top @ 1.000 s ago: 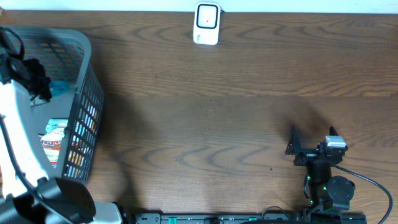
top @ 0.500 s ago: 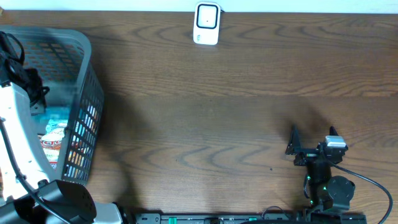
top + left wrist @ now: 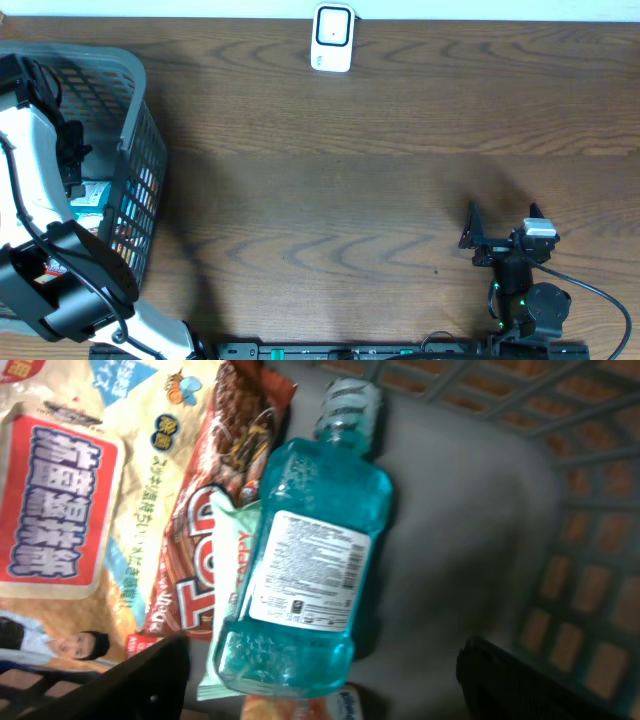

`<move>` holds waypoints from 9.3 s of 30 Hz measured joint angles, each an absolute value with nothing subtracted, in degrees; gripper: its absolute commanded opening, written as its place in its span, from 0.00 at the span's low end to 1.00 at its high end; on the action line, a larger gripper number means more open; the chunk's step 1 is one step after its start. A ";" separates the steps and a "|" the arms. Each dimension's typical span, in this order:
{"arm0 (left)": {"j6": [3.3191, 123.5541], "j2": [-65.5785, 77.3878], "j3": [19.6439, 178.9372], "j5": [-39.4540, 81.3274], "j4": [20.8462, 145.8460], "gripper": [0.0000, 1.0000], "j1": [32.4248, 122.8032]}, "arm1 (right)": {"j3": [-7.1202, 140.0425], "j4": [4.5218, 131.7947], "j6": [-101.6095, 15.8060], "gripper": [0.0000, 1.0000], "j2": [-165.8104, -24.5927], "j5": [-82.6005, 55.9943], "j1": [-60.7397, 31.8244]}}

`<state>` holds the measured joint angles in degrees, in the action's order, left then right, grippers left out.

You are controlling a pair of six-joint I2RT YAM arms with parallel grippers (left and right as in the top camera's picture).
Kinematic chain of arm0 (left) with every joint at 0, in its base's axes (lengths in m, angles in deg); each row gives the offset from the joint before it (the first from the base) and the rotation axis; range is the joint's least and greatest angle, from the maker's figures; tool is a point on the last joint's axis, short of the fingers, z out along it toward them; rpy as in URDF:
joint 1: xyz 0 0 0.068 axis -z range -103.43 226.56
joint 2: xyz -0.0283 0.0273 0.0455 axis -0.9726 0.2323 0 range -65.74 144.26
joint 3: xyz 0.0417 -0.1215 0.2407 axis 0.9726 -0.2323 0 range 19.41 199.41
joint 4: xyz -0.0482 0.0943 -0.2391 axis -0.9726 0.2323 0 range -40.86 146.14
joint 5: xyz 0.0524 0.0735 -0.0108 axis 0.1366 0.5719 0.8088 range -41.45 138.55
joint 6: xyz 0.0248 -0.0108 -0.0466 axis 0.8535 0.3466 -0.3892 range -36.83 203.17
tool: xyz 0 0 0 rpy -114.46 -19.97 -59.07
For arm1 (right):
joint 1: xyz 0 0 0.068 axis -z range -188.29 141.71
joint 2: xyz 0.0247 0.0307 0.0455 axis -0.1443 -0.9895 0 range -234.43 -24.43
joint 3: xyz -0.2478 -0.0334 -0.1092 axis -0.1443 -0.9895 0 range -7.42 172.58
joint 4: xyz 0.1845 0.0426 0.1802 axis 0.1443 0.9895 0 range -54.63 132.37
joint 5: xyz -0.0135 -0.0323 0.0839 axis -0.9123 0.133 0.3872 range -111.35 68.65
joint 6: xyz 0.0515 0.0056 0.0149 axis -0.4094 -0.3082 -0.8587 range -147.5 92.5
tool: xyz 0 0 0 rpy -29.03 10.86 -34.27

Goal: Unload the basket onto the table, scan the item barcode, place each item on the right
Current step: 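Grasp the teal Listerine mouthwash bottle with the left gripper and lift, then carry the bottle to the table center and set it upright, then reach the left gripper back into the basket and grasp the snack bag, then lift the yellow snack bag out and place it left of the bottle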

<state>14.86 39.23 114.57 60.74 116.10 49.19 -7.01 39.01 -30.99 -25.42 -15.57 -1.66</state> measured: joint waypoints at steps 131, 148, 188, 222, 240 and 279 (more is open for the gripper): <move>40.43 64.21 120.27 51.54 104.82 0.98 119.04 | -7.01 39.03 -30.99 0.99 -25.42 -15.57 -1.66; 51.30 29.17 129.17 62.22 112.03 0.98 111.00 | -7.01 39.01 -30.99 0.99 -25.42 -15.59 -1.66; 32.89 27.05 93.94 54.03 124.97 0.97 36.05 | -7.01 39.01 -30.99 0.99 -25.42 -15.57 -1.66; 26.18 24.49 72.30 60.50 96.41 0.82 24.62 | -7.01 39.01 -30.99 0.99 -25.42 -15.57 -1.66; 26.44 18.16 64.21 57.31 85.06 0.07 24.16 | -7.01 39.01 -30.99 0.99 -25.42 -15.57 -1.66; 35.41 -5.28 78.13 25.26 79.27 0.07 23.86 | -7.01 39.01 -30.99 0.99 -25.42 -15.57 -1.66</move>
